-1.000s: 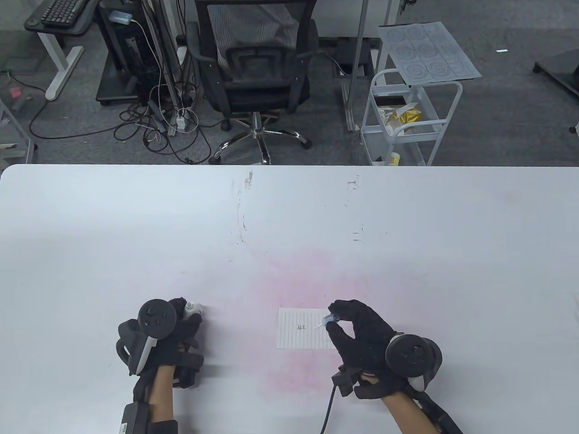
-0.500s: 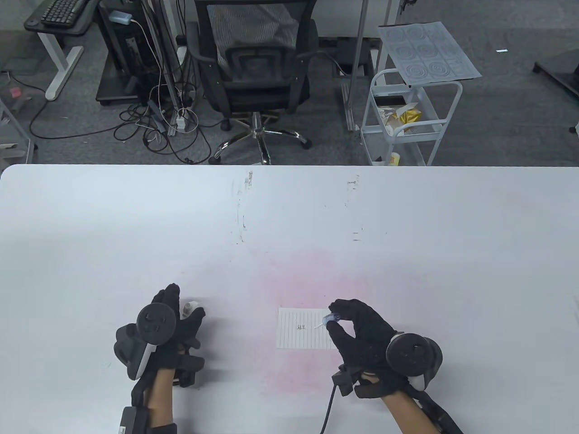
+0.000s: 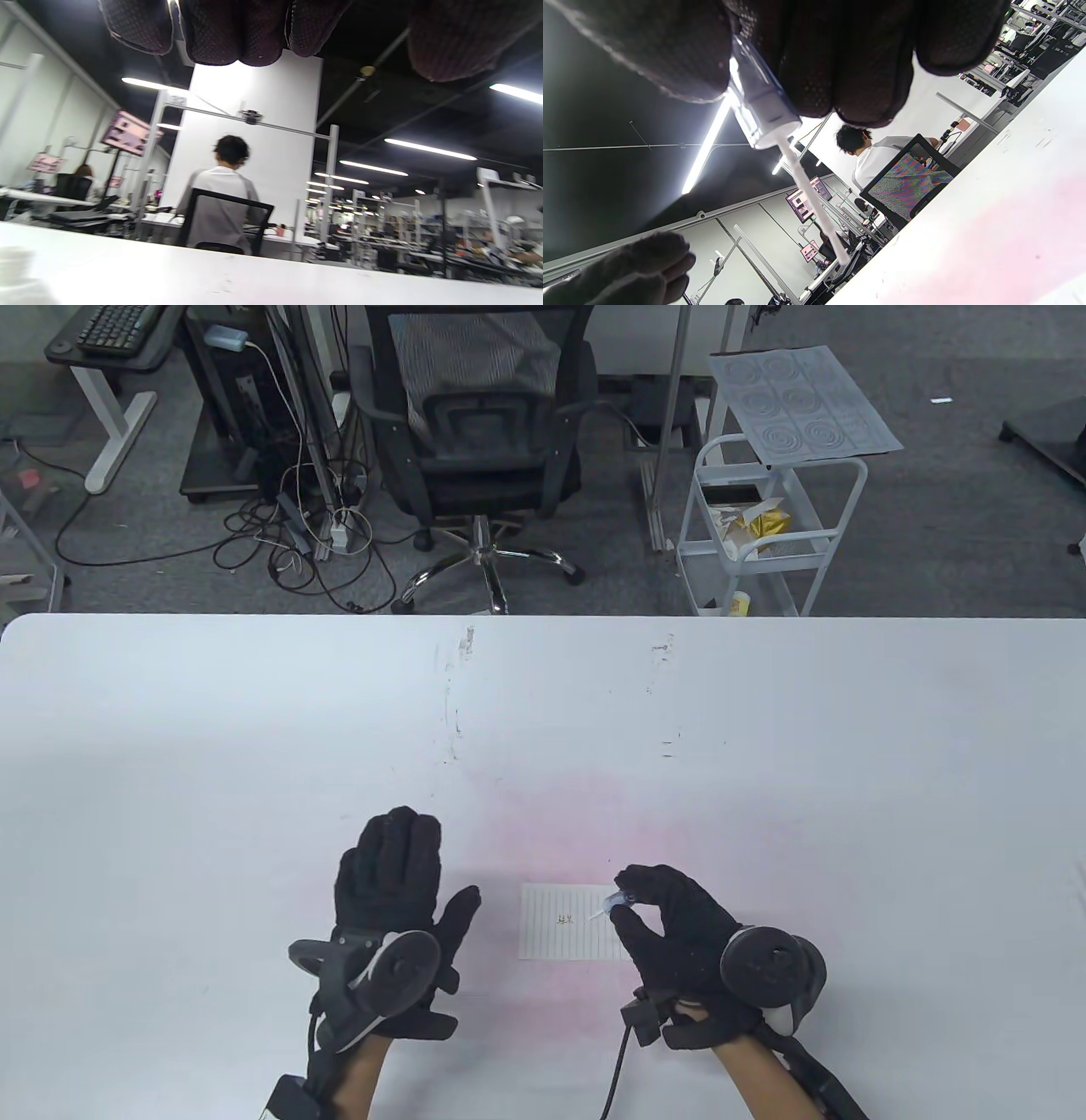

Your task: Brush correction fluid to cover black text

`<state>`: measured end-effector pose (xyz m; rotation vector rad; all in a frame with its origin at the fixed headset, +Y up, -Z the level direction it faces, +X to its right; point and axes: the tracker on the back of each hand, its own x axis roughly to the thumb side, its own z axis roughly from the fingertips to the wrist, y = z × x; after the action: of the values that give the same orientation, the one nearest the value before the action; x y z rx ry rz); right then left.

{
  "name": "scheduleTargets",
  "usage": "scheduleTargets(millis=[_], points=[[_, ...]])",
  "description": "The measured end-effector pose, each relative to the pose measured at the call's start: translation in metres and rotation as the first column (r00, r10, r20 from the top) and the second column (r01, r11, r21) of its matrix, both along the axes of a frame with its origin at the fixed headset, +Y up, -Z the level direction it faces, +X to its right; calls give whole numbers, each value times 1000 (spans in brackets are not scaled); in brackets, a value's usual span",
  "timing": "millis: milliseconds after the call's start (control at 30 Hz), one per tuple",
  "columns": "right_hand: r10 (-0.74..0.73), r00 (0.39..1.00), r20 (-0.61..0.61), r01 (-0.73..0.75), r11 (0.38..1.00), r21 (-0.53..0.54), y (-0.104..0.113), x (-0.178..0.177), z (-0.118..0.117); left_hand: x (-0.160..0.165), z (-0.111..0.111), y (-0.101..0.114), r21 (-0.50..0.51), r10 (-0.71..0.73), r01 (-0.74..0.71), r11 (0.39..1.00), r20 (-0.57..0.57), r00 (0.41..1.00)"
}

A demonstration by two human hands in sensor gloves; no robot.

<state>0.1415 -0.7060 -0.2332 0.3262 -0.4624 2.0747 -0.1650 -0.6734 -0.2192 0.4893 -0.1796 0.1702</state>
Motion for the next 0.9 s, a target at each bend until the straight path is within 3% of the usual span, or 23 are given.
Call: scheduleTargets(millis=[233,400,667,900], points=[[3,1000,2,-3,1000,-8,-1,-1,-1,34,-8,-24,-128,-72,88,988,130,989],[7,1000,2,-7,1000,-12,-2,-2,-2,53,-19,-47,-278,-165,218,936,203,965],[31,1000,2,-31,999,-28,-3,-5,-6,68,-34,-80,-482,-227,324,814,250,941],[75,997,-6,-76,996,-45,-9,-14,-12,73,-44,-97,-651,-242,380,658,295,924]])
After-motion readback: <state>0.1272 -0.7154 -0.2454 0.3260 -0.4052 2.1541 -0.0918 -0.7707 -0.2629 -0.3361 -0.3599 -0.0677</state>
